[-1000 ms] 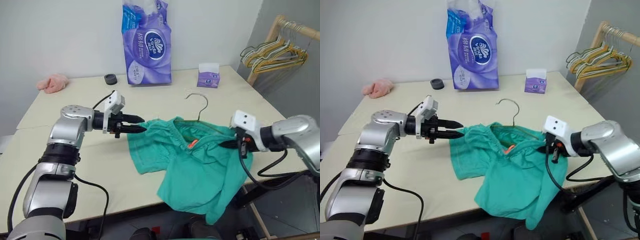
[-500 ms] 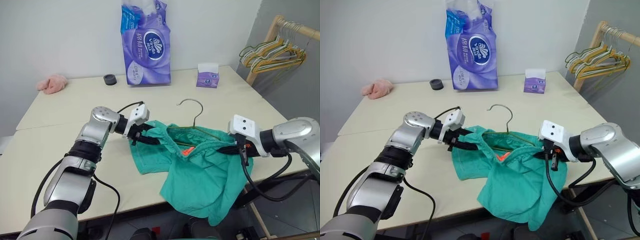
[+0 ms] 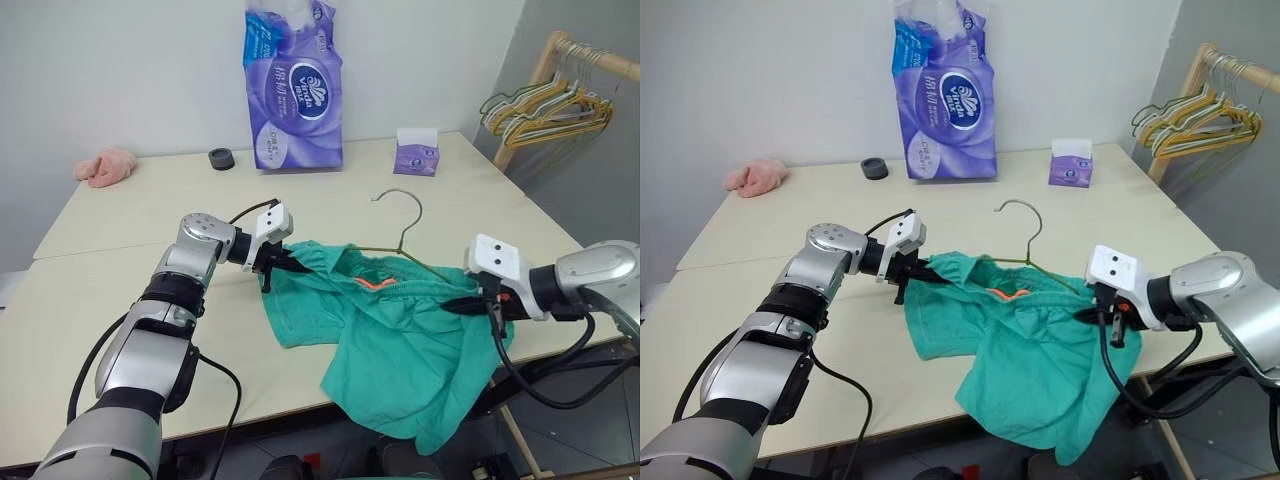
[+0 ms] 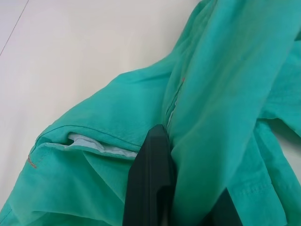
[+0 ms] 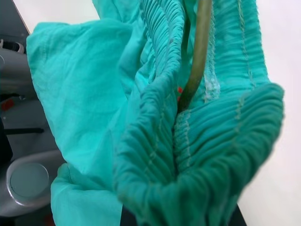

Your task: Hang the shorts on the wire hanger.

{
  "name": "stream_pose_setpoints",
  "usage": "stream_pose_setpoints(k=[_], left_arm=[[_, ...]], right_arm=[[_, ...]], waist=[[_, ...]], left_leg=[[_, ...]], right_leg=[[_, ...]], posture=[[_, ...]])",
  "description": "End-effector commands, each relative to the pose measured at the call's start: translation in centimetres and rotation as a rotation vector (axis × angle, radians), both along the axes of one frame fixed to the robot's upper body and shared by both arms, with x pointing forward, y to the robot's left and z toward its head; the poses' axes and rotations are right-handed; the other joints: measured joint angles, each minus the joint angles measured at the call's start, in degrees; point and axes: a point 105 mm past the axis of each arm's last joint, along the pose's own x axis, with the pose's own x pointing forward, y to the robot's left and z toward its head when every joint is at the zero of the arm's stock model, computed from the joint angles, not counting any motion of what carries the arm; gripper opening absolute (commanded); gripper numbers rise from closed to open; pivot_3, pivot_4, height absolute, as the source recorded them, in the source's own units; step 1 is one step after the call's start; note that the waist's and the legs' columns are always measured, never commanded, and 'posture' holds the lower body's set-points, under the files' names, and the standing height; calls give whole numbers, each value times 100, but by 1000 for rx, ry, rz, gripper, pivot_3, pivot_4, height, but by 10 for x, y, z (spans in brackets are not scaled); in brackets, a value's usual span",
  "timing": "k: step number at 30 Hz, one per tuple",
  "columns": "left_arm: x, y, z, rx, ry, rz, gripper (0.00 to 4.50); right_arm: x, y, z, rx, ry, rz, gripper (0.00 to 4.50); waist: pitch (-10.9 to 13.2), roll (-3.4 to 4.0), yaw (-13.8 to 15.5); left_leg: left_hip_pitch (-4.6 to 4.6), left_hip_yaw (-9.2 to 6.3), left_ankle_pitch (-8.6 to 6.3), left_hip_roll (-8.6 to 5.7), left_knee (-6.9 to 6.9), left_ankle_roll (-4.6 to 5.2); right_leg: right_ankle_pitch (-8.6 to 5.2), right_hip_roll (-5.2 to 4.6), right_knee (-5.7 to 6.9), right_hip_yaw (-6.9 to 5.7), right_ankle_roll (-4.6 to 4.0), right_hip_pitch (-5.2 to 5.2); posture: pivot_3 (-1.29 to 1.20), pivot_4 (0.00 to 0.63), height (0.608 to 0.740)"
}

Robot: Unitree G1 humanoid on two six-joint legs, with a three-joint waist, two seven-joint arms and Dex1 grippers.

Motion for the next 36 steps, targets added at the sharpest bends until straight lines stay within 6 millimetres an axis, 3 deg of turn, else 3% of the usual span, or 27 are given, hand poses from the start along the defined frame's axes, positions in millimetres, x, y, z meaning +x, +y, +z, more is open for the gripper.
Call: stream_pose_setpoints(k=[1,6,13,16,19,24,28,32,36], left_arm=[[6,10,13,-8,-65,44,38],[6,9,11,-6,-72,49,38],[-13,-10,4,3,-62,-78,38],[-11,-10,2,4,-72,-60,38],[-3,-13,9,-61,-82,4,677],[-3,-16,20,-98,-128,1,2167],[5,-4,31,-91,-217,52,3376],[27,15,66,-172,-325,248,3376],[10,-14,71,-244,-278,166,3376]], right_arm=[[-6,-9,4,-25,-2,11,0],[-12,-14,-1,-44,16,20,0],[-1,-2,5,22,-39,-4,0],[-1,-2,6,28,-36,-11,0],[-2,-3,6,29,-34,-17,0],[-3,-4,6,41,-30,-36,0],[-3,-7,7,87,-21,-94,0],[-7,-20,6,193,26,-264,0],[-16,-38,2,285,65,-459,0]], waist=[[0,0,4],[-1,-1,4],[-3,-1,-2],[-3,-1,11],[-3,0,14],[-3,0,-6],[-3,-1,1],[8,-12,14],[31,-5,39]], left_leg=[[0,0,0,0,1,0],[-1,0,-1,0,4,0],[-1,0,-1,0,5,0],[-2,-1,-1,0,7,0],[-3,-1,-1,0,9,0],[-5,-1,-1,0,9,0],[-6,-2,-1,0,9,0],[-12,-8,-1,0,10,1],[-16,-8,-8,0,10,10]], right_leg=[[0,0,0,0,0,0],[0,0,2,0,0,0],[0,0,4,2,0,0],[0,0,3,1,0,0],[0,0,2,1,0,0],[0,0,3,0,0,-1],[0,0,3,0,0,-1],[0,0,3,-3,0,-2],[0,-2,-2,0,1,-1]], posture=[[-230,3,740],[-228,1,740],[-229,0,740],[-232,2,740],[-234,5,740],[-237,9,740],[-244,22,740],[-255,67,740],[-274,107,740]])
